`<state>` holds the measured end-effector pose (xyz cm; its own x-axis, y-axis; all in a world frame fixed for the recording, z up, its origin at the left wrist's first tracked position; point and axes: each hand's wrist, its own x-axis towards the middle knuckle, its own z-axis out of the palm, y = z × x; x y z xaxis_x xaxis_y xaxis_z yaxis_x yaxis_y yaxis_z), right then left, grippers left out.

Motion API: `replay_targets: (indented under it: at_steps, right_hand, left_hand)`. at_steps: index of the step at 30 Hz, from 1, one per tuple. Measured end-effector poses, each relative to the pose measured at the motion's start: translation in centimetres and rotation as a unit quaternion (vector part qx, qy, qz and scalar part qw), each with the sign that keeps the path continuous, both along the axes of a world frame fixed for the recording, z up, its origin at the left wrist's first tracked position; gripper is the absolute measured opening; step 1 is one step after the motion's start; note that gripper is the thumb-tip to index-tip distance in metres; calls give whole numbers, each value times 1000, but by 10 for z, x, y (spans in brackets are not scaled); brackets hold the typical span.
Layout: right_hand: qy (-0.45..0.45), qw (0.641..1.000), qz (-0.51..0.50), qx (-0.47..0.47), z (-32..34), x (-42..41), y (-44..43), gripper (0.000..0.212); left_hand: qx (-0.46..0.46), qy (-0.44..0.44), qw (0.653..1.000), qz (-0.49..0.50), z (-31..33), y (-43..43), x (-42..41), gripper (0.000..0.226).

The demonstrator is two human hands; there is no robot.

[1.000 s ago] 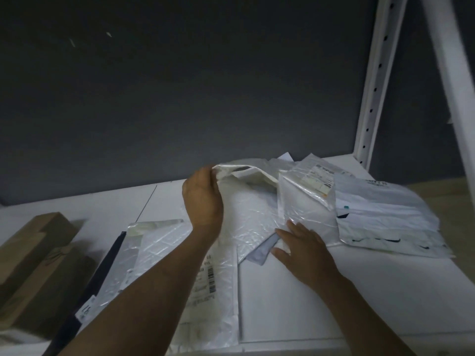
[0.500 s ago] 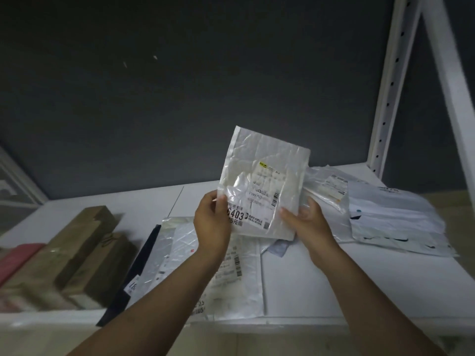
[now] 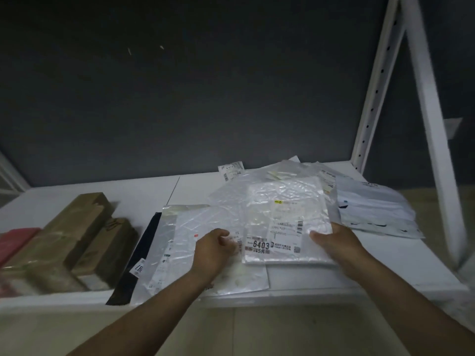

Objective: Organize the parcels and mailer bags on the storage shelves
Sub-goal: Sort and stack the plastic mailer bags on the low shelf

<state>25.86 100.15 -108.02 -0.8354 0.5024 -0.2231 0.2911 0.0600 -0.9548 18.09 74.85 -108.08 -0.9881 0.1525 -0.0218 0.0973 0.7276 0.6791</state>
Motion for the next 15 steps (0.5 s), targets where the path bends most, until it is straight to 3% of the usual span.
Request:
replay_targets:
  at_steps: [4,6,9,12,15]
  right_hand:
    - [-30,999,16,0,-7,8,0,18]
    - [-48,999,26,1,-12,9,-5,17]
    - [-52,998,33,-9,-17,7,-12,17]
    - [-47,998,31,-28,-19,5,-16,17]
    - [-40,998,28,-41,-19,1,-22,19]
  left_hand:
    - [-262,9,965,18,-30,-18,7,92]
    - [-302,-15,952,42,-34,-22,6,103]
    - [-250,-27,967,44,-32,-30,-5,102]
    - [-103,5,994,33,-29,-41,-9,79]
    - [-6,35,998,50,-18,-49,-13,80]
